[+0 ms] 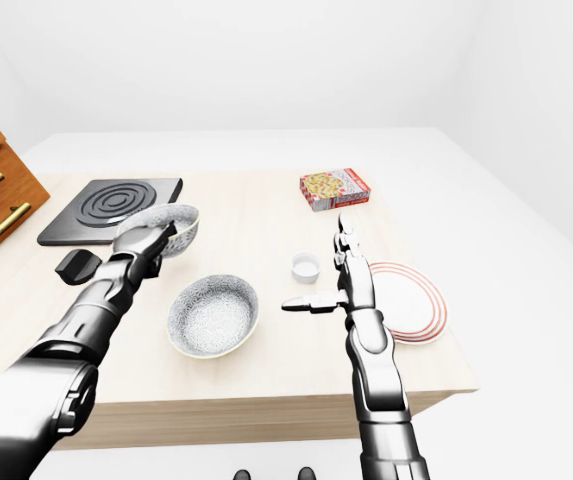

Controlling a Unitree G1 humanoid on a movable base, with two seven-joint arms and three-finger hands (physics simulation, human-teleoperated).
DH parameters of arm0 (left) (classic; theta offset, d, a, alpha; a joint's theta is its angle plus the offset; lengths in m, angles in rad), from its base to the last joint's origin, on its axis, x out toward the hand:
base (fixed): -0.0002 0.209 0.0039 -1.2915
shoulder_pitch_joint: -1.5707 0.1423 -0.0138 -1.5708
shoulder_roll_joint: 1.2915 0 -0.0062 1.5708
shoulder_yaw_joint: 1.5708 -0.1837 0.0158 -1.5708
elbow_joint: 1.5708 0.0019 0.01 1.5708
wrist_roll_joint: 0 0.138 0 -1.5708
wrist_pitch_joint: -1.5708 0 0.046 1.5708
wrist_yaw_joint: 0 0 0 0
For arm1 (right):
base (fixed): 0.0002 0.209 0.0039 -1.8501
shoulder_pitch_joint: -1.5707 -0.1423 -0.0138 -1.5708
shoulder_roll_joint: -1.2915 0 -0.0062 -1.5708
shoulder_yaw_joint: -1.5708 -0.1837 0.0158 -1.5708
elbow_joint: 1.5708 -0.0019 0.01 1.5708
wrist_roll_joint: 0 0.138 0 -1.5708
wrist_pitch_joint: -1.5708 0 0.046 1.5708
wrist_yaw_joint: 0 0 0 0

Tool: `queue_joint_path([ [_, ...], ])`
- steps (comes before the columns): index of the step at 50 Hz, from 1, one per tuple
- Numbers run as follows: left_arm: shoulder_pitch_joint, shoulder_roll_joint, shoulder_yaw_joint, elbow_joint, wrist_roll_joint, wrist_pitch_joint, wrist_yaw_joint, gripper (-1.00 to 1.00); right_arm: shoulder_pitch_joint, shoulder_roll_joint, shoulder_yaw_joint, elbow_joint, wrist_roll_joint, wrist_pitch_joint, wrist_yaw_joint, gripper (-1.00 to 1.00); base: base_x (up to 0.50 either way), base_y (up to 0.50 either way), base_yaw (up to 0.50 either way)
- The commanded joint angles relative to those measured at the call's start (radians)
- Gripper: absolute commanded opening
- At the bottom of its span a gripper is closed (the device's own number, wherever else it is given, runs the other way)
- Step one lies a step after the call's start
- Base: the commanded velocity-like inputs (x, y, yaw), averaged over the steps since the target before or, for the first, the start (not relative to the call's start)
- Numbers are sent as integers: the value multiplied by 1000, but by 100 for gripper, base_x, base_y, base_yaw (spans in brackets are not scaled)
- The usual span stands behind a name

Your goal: Pick the akita bowl from table center and place it on the plate.

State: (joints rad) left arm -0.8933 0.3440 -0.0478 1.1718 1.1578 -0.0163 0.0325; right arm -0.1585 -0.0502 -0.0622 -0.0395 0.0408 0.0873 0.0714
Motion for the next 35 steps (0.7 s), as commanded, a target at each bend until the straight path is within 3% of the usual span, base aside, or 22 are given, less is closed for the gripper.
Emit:
queue_joint_path([
  [1,29,16,27,-279,1,-7,-161,-100,3,4,4,-3,-3,0,-1,100,0,0,0],
  [8,122,1,57,-509,19,-3,-297,-100,-7,5,14,0,-13,0,-3,100,0,0,0],
  [16,182,-28,68,-636,26,-4,-368,-100,-38,-32,28,-87,-91,0,70,100,0,0,0],
  [23,228,-51,69,-744,29,-12,-426,-100,-274,-114,41,-50,-264,0,262,100,0,0,0],
  [30,273,-73,67,-857,43,-23,-488,-100,-378,-119,66,15,-406,0,443,100,0,0,0],
  [35,290,-86,66,-908,55,-32,-515,-100,-452,-109,66,111,-478,0,499,100,0,0,0],
])
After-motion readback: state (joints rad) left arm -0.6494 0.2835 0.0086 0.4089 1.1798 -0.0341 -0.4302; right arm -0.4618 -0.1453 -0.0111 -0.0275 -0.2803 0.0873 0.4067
